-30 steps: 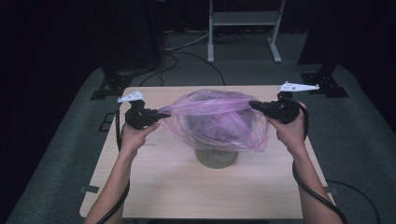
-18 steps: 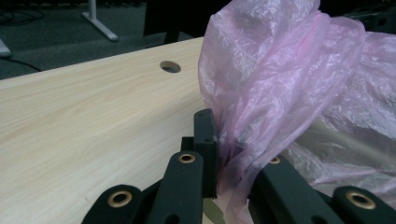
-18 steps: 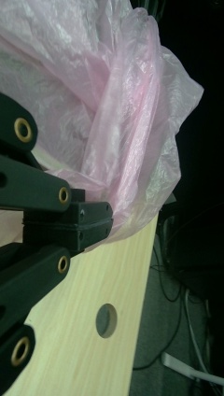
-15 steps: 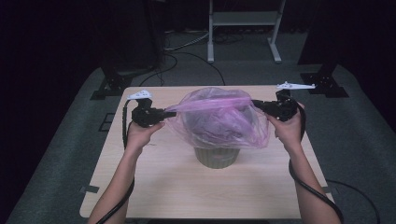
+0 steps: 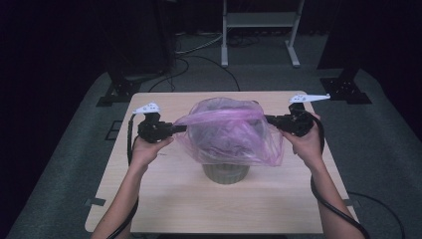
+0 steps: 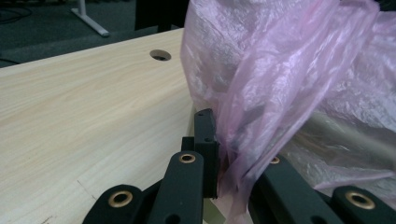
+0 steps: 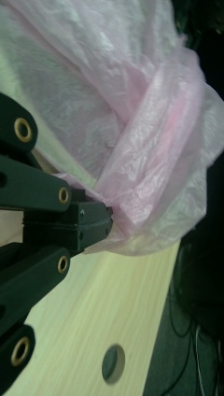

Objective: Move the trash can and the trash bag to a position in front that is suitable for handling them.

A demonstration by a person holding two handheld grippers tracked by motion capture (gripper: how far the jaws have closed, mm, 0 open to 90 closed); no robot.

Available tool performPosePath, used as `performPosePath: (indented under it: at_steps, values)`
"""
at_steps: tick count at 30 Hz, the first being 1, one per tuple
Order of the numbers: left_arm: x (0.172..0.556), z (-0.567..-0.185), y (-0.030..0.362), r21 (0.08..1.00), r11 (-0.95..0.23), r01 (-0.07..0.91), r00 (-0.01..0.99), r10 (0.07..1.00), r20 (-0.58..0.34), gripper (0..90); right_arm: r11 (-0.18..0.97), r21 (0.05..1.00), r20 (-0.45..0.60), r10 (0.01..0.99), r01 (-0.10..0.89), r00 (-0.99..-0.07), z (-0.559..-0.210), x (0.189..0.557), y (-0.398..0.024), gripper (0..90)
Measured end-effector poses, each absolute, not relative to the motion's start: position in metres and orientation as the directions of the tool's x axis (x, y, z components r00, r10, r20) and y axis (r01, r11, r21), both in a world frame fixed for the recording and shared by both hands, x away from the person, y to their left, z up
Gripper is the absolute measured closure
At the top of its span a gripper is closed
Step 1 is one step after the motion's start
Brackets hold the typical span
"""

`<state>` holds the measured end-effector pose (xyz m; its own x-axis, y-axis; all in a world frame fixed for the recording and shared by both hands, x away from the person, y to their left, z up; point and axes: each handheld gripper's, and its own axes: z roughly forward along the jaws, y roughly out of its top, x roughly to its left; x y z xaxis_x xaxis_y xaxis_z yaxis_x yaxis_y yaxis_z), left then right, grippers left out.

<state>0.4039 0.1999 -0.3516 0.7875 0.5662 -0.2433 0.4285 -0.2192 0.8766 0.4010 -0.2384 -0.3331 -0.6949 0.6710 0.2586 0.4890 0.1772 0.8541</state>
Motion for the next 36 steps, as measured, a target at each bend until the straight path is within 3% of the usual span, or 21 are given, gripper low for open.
performPosePath:
  at_steps: [6, 19, 36]
  values:
    - [0.392, -0.351, 0.209, 0.887, -0.227, 0.402, 0.793, 0.570, -0.214, 86.2, 0.293, 0.830, 0.218, 0.613, 0.475, -0.759, -0.330, 0.380, -0.232, 90.0]
    - [0.429, -0.364, 0.203, 0.862, -0.164, 0.480, 0.725, 0.627, -0.285, 88.0, 0.157, 0.820, 0.275, 0.735, 0.550, -0.620, -0.341, 0.418, -0.236, 90.0]
    - [0.452, -0.380, 0.191, 0.832, -0.158, 0.532, 0.696, 0.642, -0.323, 88.5, 0.147, 0.774, 0.333, 0.733, 0.616, -0.593, -0.371, 0.438, -0.225, 90.0]
